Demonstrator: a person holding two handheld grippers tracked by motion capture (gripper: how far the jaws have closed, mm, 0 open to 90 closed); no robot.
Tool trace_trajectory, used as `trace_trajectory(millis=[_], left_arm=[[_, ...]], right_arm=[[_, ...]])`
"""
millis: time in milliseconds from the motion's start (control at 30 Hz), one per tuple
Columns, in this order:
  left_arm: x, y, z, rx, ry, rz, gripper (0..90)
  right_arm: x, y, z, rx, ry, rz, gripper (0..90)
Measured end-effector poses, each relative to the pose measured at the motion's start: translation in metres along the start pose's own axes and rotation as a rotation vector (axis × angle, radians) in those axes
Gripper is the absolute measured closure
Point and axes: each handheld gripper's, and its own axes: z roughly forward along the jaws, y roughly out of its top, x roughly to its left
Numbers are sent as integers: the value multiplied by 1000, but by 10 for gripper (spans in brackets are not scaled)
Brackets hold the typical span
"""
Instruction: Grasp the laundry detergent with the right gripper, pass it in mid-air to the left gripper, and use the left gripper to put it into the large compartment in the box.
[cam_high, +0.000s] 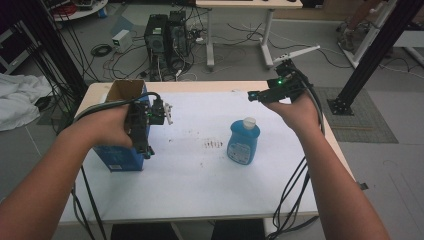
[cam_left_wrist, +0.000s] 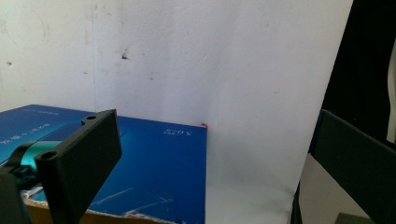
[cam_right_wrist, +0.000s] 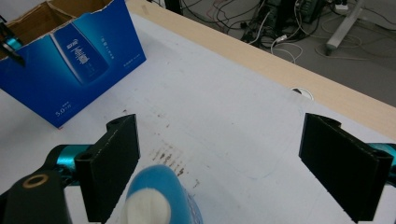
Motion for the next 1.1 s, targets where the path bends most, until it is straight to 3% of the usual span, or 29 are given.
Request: trace_trajectory(millis=[133, 367, 467, 500, 600, 767, 1100], left_arm=[[-1, 3, 1, 6, 0, 6, 17], [-3, 5, 1, 8, 1, 11, 17], [-4, 4, 1, 8, 3, 10, 17], [-4, 4, 1, 9, 3, 9, 17], [-4, 2, 1, 14, 2, 6, 17], [-5, 3, 2, 15, 0, 5, 17], [-7, 7, 4, 17, -1, 14, 17]], right_arm=[[-6, -14, -10, -15, 7, 7, 116], [-10, -44, -27, -34, 22, -31, 116], [-10, -48, -28, -26, 22, -39, 116], [-11, -61, -31, -14, 22, -49, 116], [-12, -76, -35, -20, 37, -51, 116], [-13, -97, -34, -10, 52, -48, 116], [-10, -124, -18, 26, 81, -57, 116]])
